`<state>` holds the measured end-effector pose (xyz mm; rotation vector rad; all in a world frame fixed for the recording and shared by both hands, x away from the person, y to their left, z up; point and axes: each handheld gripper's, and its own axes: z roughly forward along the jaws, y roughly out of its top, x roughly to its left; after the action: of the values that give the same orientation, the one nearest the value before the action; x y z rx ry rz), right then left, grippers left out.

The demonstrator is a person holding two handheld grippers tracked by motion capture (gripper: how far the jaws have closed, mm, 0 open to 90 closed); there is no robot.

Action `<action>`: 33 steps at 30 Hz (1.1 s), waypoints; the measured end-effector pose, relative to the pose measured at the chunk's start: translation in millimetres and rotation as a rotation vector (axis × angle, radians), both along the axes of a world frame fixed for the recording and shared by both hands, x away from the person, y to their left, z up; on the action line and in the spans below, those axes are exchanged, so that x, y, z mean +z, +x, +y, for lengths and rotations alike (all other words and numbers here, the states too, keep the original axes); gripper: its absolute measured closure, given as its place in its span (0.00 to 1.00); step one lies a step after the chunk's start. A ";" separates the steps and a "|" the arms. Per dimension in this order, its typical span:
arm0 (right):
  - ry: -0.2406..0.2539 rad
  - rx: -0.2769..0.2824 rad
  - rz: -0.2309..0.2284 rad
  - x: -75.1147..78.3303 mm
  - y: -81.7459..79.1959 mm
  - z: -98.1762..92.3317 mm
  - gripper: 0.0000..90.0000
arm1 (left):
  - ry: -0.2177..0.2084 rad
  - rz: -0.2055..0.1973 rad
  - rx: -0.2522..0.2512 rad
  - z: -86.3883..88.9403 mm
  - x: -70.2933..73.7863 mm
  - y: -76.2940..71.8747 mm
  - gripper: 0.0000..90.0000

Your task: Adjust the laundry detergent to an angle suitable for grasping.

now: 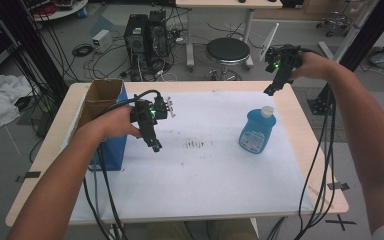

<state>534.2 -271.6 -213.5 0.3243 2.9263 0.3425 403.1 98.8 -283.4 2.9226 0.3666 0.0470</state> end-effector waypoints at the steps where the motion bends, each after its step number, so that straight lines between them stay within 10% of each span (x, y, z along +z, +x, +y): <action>1: 0.006 -0.008 0.005 0.7 0.0 -0.9 0.03 | -0.002 0.000 0.003 -0.3 -0.1 0.7 0.11; 33: 0.011 0.006 -0.009 5.2 -7.3 -8.3 0.03 | -0.006 -0.020 0.021 -1.7 3.2 -7.6 0.11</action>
<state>527.0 -279.9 -208.2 0.3154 2.9178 0.3607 395.4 97.1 -280.1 2.9098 0.3929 0.0784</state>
